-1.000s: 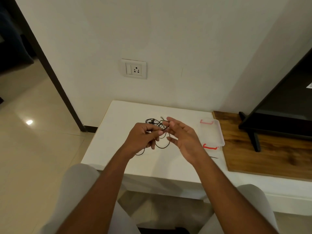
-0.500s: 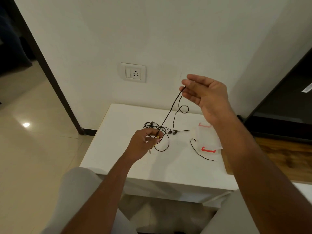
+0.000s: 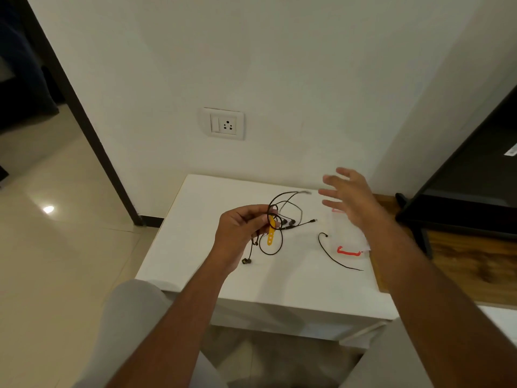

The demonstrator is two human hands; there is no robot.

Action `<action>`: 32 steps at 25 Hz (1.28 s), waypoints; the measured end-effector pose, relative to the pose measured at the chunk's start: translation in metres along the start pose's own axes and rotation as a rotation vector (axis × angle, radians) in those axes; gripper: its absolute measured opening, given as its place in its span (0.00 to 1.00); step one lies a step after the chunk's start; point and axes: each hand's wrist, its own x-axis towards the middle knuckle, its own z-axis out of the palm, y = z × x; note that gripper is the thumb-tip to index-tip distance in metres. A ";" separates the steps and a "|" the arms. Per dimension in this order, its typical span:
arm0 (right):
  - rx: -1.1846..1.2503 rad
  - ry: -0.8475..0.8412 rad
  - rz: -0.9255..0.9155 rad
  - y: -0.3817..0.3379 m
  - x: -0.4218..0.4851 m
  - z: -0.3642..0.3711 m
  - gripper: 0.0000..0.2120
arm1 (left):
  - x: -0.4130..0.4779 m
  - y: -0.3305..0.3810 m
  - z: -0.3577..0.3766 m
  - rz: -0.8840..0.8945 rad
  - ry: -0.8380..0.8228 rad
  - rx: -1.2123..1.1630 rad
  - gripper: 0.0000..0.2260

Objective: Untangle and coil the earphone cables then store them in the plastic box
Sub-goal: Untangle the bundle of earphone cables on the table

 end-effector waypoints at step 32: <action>0.063 -0.119 -0.195 0.075 -0.074 0.047 0.07 | -0.001 -0.007 0.013 -0.132 0.167 0.197 0.09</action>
